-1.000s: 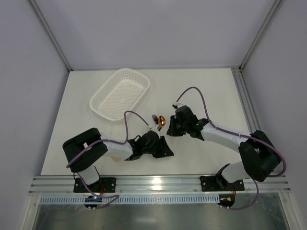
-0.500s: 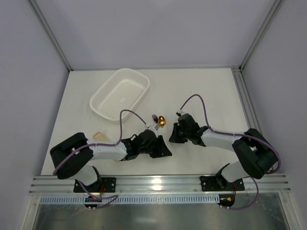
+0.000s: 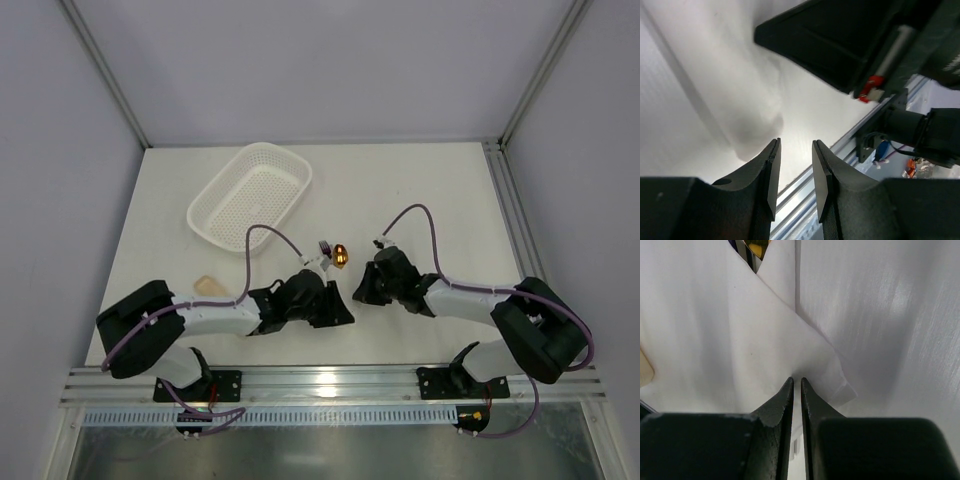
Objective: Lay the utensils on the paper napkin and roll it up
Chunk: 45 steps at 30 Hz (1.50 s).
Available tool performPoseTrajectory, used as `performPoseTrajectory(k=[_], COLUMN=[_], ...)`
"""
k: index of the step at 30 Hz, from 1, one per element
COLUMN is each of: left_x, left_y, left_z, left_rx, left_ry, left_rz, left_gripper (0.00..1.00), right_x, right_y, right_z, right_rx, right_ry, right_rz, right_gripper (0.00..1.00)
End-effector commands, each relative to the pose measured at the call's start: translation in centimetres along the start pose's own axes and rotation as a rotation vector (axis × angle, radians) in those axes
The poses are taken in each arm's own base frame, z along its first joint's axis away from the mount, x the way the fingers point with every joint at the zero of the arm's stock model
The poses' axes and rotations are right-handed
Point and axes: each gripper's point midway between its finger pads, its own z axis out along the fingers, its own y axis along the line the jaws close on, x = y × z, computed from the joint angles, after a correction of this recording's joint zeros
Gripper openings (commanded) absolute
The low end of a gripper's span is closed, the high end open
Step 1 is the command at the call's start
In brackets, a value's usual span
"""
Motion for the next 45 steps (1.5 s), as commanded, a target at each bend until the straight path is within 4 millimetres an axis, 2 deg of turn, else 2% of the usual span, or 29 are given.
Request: performPoseTrajectory(k=[1, 6, 14, 19, 20, 22, 26, 34, 41, 45], left_x=[0.8, 2.0, 2.4, 0.9, 0.0, -1.3, -2.4, -1.7, -0.3, 0.6], left_y=[0.7, 2.5, 3.1, 1.3, 0.2, -0.3, -1.6, 0.2, 2.3, 3.2], left_z=[0.3, 1.0, 0.9, -0.6, -1.2, -1.7, -1.0, 2.3, 3.4, 3.4], left_rx=[0.021, 0.011, 0.004, 0.012, 0.03, -0.008, -0.02, -0.083, -0.116, -0.116], left_ry=[0.007, 0.023, 0.032, -0.007, -0.037, -0.068, -0.073, -0.039, -0.008, 0.006], left_rz=[0.006, -0.02, -0.027, 0.003, 0.01, 0.033, 0.06, 0.038, 0.017, -0.005], left_gripper=[0.35, 0.35, 0.36, 0.37, 0.37, 0.37, 0.36, 0.32, 0.31, 0.31], right_x=[2.8, 2.7, 2.9, 2.9, 2.9, 2.9, 3.0, 3.0, 3.0, 2.0], right_y=[-3.2, -3.1, -3.3, -3.2, -3.2, -3.2, -3.2, -3.2, -2.8, -2.3], right_z=[-0.2, -0.2, -0.2, -0.3, -0.3, -0.4, -0.5, -0.6, -0.8, -1.9], right_rx=[0.113, 0.101, 0.11, 0.103, 0.101, 0.098, 0.095, 0.089, 0.084, 0.098], right_ry=[0.071, 0.055, 0.06, 0.06, 0.057, 0.056, 0.055, 0.052, 0.059, 0.067], right_rz=[0.006, 0.009, 0.011, 0.011, 0.012, 0.011, 0.02, 0.016, 0.021, -0.022], right_gripper=[0.13, 0.13, 0.13, 0.13, 0.13, 0.13, 0.13, 0.13, 0.13, 0.17])
